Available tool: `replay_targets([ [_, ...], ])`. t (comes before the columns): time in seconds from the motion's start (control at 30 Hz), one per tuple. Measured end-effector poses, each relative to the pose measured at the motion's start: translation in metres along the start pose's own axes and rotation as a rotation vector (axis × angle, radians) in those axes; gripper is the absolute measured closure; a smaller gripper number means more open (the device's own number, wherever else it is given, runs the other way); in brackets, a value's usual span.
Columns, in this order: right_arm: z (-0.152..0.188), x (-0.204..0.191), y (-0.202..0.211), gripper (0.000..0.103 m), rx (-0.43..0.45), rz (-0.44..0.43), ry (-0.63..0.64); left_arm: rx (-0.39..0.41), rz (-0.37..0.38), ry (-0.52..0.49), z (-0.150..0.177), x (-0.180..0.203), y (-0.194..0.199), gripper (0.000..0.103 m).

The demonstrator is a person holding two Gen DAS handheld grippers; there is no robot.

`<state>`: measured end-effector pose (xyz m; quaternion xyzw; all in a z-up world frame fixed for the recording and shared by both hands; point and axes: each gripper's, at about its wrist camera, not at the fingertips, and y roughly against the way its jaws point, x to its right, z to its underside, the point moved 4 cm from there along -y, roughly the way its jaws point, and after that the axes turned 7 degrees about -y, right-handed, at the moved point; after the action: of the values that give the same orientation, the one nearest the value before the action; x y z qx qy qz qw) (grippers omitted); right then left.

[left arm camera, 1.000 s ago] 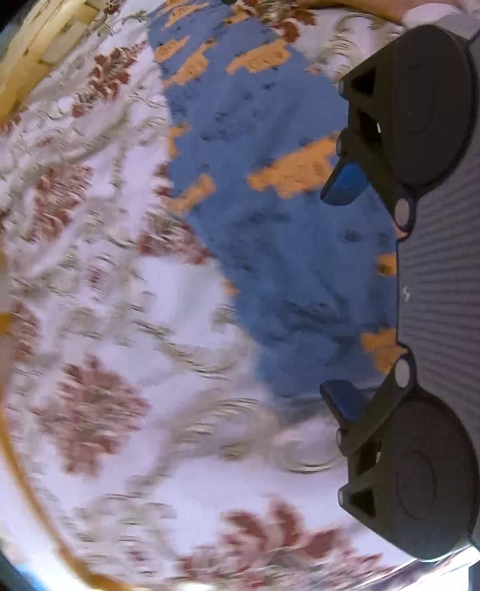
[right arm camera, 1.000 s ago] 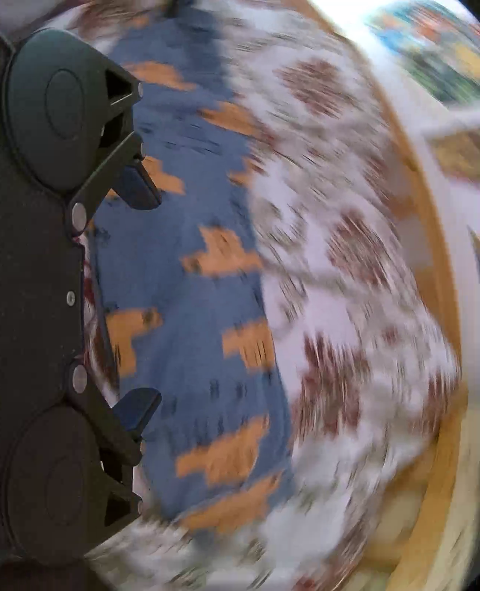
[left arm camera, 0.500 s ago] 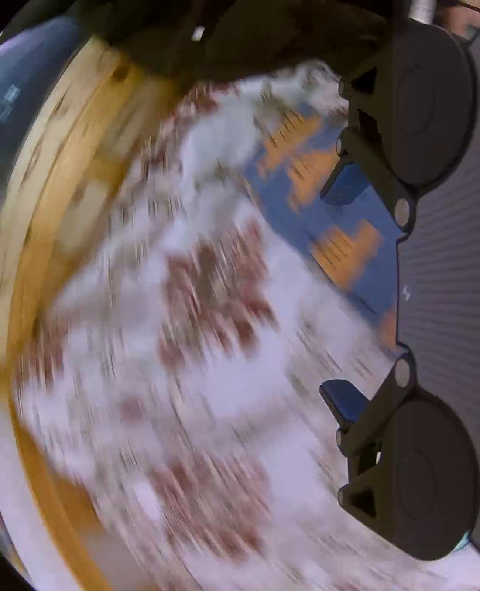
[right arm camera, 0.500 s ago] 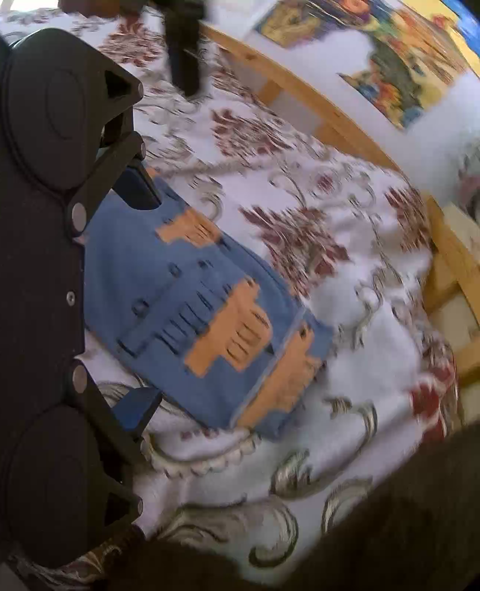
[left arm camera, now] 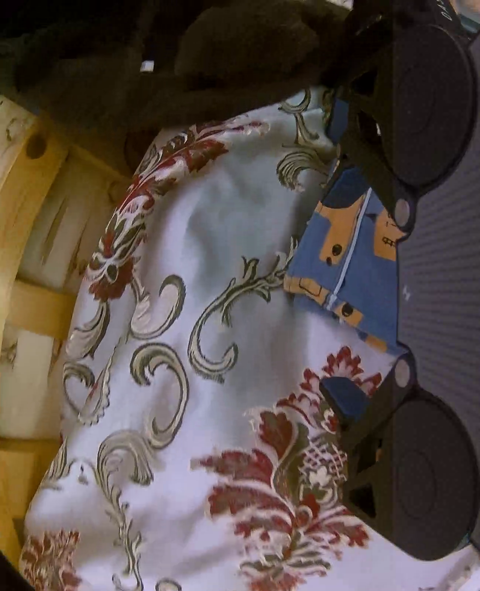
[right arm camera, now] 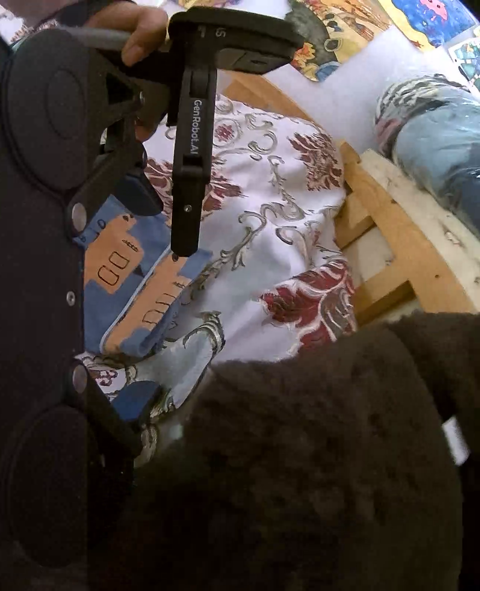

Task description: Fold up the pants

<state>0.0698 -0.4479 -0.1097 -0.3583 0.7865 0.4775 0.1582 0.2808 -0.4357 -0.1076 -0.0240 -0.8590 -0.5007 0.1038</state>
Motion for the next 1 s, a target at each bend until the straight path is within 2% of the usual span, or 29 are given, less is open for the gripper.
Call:
replay_targets([
  [0.17,0.002,-0.002,-0.006,0.008,-0.072,-0.048,0.007,-0.005,0.058,-0.03,0.0,-0.001,-0.005,0.007],
  [0.37,-0.011,0.015,-0.01,0.013,-0.121,-0.111,-0.085,-0.041,0.104,0.003,-0.009,-0.013,-0.02,0.009],
  [0.5,-0.011,0.018,-0.012,0.03,-0.122,-0.078,-0.086,-0.029,0.144,0.017,-0.012,-0.021,-0.024,0.028],
  [0.57,-0.01,0.017,-0.012,0.038,-0.119,-0.055,-0.074,-0.028,0.16,0.031,-0.014,-0.028,-0.025,0.043],
  [0.63,-0.009,0.018,-0.012,0.049,-0.118,-0.03,-0.074,-0.034,0.193,0.048,-0.018,-0.035,-0.025,0.064],
  [0.67,-0.008,0.018,-0.013,0.057,-0.12,-0.019,-0.075,-0.037,0.206,0.055,-0.018,-0.035,-0.025,0.064],
  [0.7,-0.007,0.017,-0.014,0.061,-0.12,-0.01,-0.069,-0.034,0.208,0.048,-0.017,-0.036,-0.025,0.064],
  [0.77,-0.006,0.016,-0.014,0.061,-0.119,-0.002,-0.056,-0.028,0.202,0.024,-0.016,-0.036,-0.026,0.069],
  [0.83,-0.004,0.015,-0.015,0.061,-0.12,0.001,-0.052,-0.02,0.198,0.02,-0.015,-0.035,-0.025,0.08],
  [1.0,-0.004,0.016,-0.018,0.06,-0.114,-0.001,-0.064,0.044,0.141,-0.046,-0.003,-0.019,-0.011,0.086],
])
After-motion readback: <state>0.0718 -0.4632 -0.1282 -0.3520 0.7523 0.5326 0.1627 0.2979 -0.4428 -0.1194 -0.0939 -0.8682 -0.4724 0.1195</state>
